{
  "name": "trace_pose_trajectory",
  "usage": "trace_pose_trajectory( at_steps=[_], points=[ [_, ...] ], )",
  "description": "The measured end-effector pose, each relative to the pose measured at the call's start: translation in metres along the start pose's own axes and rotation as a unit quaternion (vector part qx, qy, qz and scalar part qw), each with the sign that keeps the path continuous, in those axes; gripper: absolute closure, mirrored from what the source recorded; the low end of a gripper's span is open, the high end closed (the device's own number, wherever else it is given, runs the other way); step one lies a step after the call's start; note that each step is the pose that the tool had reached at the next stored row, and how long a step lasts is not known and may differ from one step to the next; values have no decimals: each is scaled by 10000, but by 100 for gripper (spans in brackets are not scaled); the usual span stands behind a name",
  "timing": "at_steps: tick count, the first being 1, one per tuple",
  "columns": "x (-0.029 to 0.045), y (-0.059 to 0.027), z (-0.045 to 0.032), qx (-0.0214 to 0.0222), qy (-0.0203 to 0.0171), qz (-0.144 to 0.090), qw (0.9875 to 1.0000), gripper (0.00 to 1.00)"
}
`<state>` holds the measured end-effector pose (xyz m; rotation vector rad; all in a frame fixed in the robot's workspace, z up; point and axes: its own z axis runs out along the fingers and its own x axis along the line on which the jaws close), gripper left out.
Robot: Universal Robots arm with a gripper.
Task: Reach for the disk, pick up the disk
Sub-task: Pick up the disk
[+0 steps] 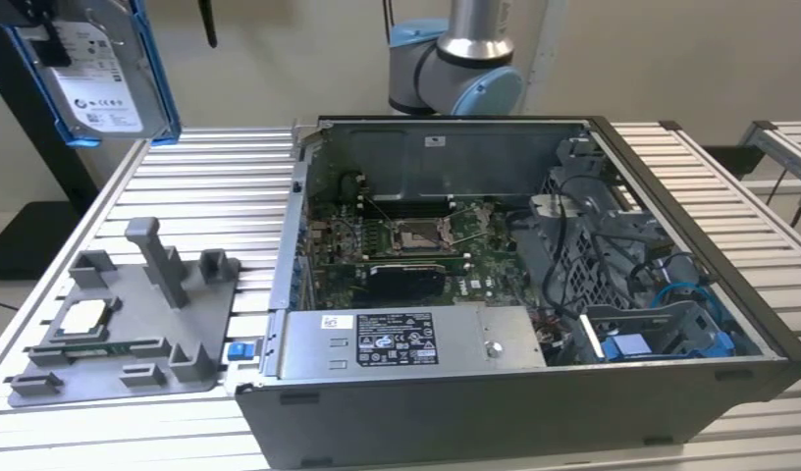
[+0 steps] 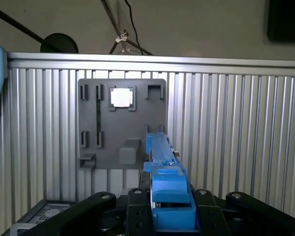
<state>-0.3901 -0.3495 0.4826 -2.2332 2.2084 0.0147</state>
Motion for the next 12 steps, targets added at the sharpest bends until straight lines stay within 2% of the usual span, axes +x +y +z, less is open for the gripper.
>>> trace_pose_trajectory(
  at_steps=[12],
  points=[
    [2, -164, -1, 0, 0, 0, 10000, 100]
  ],
)
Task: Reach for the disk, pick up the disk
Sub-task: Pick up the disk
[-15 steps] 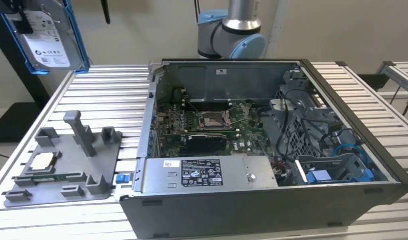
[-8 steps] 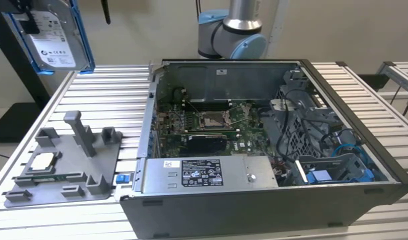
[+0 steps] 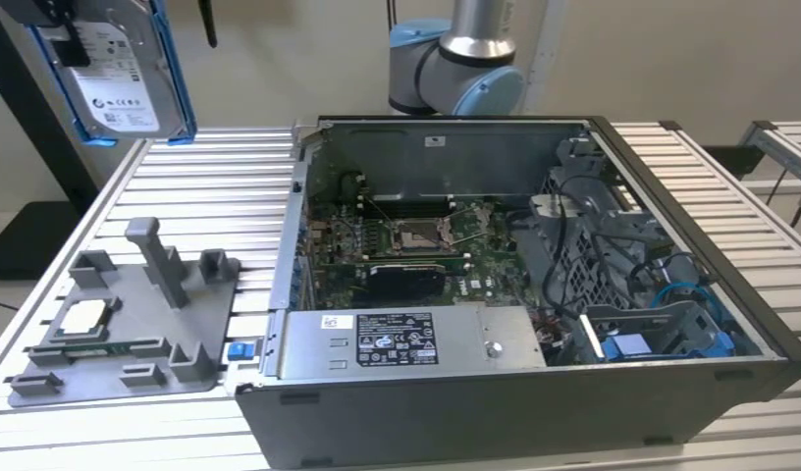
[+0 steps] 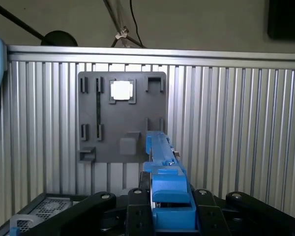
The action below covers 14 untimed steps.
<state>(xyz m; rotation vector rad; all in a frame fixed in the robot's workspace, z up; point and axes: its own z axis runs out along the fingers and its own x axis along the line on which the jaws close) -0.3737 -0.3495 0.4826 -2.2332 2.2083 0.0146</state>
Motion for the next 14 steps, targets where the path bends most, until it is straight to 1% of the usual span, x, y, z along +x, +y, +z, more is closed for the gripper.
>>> trace_pose_trajectory(
  at_steps=[5, 14],
  points=[
    [1, -79, 0, 0, 0, 0, 10000, 100],
    [3, -275, -2, 0, 0, 0, 10000, 100]
  ],
)
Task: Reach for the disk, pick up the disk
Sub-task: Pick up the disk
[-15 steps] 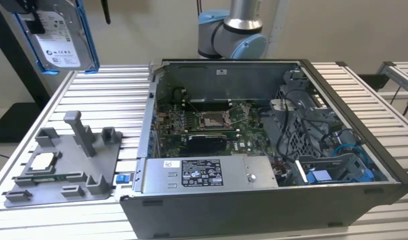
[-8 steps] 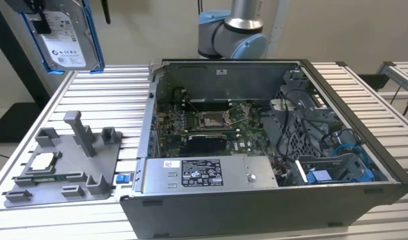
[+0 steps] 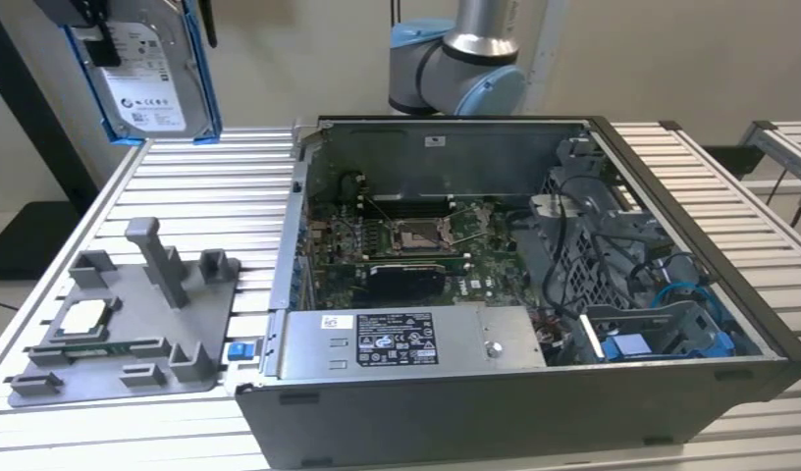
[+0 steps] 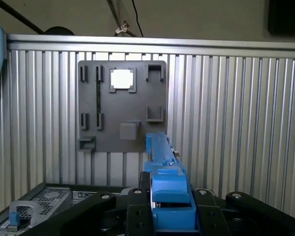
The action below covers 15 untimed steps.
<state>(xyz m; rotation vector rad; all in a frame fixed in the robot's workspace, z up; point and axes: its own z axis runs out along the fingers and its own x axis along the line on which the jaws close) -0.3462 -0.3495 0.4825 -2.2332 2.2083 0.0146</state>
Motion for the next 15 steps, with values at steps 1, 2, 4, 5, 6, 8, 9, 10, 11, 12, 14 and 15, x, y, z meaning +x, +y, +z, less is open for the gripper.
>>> trace_pose_trajectory(
  at_steps=[1, 2, 4, 5, 6, 8, 9, 10, 11, 12, 14, 15],
  points=[
    [0, -21, 0, 0, 0, 0, 10000, 100],
    [0, -42, -1, 0, 0, 0, 10000, 100],
    [1, -85, -1, 0, 0, 0, 10000, 100],
    [1, -106, -1, 0, 0, 1, 10000, 100],
    [1, -127, -1, 0, 0, 0, 10000, 100],
    [2, -170, -1, 0, 0, 0, 10000, 100],
    [2, -190, -1, 0, 0, 0, 10000, 100],
    [2, -209, -2, 0, 0, 0, 10000, 100],
    [2, -229, -2, 0, 0, 0, 10000, 100],
    [3, -246, -2, 0, 0, 0, 10000, 100],
    [3, -271, -2, -1, 0, 0, 10000, 100],
    [3, -278, -2, 0, 0, 0, 10000, 100]
  ],
)
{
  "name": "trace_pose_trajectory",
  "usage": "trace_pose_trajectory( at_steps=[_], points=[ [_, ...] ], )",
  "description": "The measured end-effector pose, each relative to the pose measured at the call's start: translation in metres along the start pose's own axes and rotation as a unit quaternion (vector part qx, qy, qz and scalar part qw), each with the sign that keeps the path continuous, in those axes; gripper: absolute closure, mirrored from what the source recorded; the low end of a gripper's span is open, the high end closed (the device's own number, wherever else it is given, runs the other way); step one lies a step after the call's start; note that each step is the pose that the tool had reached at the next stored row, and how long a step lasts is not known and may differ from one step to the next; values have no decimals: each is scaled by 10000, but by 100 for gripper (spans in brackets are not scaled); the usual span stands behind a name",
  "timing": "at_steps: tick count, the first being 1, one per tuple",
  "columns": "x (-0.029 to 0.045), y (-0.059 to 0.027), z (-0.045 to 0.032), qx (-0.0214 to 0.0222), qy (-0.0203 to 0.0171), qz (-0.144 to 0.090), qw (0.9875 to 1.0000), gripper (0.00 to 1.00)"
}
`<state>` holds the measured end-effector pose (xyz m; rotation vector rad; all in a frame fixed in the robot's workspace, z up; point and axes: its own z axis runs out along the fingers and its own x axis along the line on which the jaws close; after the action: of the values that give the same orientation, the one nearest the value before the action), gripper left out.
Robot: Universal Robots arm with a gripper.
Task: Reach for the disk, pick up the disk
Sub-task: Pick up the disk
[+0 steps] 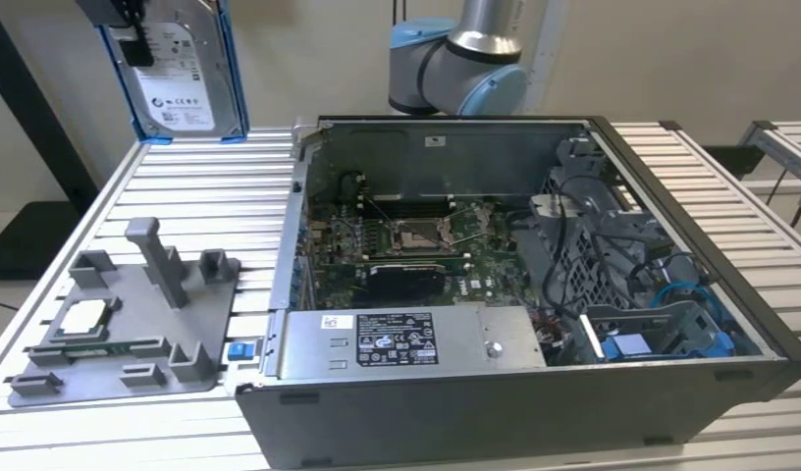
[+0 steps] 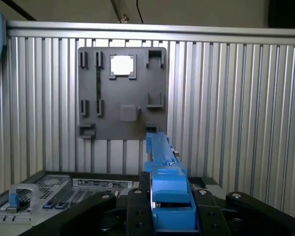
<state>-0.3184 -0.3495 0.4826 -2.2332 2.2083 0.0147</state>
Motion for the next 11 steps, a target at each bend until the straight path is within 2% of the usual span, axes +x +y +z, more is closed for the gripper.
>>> trace_pose_trajectory(
  at_steps=[5, 11],
  points=[
    [2, -71, -1, -1, 1, 0, 10000, 100],
    [1, -100, 0, 5, 0, 0, 10000, 100]
  ],
)
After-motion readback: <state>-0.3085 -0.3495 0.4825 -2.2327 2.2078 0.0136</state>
